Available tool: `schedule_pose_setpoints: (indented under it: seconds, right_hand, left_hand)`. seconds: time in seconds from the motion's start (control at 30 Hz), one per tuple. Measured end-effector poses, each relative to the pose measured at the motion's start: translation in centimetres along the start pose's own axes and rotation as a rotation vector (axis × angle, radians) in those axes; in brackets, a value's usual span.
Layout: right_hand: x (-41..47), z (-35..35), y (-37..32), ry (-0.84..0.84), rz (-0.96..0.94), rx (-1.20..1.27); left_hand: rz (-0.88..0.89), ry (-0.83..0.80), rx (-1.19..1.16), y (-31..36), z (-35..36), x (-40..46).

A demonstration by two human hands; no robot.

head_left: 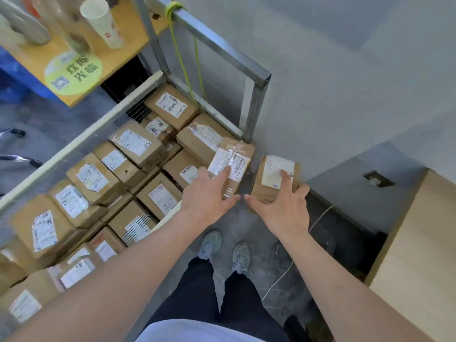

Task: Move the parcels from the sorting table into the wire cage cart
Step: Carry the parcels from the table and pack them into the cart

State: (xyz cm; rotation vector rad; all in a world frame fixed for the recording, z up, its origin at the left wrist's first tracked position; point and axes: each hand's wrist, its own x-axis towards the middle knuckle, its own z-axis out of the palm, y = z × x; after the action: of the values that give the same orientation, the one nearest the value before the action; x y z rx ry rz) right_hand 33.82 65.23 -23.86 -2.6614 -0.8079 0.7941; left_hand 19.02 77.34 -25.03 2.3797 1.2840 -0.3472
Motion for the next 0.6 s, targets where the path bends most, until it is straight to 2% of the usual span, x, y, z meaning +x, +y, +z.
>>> schedule_pose_setpoints:
  seconds: [0.33, 0.6]
  right_hand:
    - [1.1, 4.7, -7.0, -0.167, -0.326, -0.109]
    - [3.4, 10.8, -14.0, -0.256, -0.434, -0.143]
  left_hand:
    - [-0.313, 0.035, -0.126, -8.0, 0.7, -2.5]
    - [-0.455, -0.017, -0.240, -15.5, 1.8, -0.5]
